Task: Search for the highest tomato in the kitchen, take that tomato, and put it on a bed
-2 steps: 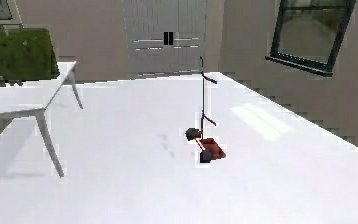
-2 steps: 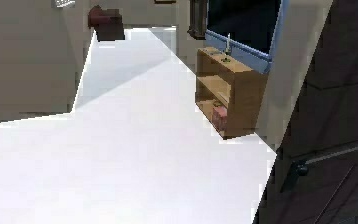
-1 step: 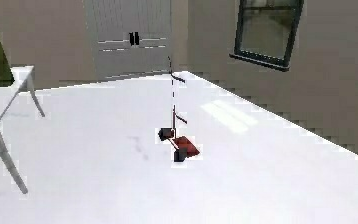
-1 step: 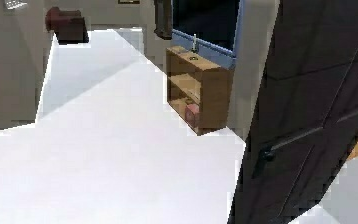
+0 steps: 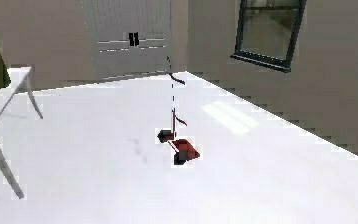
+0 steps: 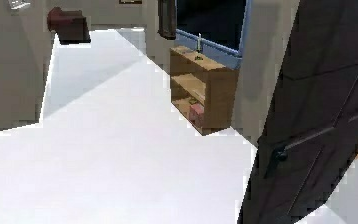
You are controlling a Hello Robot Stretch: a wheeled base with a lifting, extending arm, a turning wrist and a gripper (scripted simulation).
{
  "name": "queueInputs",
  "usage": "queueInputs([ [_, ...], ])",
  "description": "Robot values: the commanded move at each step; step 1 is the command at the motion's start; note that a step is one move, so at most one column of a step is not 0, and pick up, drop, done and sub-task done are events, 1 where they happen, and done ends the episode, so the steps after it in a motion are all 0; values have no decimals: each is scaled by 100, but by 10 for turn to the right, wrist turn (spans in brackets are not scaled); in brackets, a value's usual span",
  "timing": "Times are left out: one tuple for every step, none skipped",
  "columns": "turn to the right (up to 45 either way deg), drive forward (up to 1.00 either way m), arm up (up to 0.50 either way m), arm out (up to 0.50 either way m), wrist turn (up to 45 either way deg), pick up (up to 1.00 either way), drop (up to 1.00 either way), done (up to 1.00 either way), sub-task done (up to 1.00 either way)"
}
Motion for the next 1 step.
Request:
queueInputs([
  [450, 0, 0, 0, 0, 0, 0, 0, 0],
])
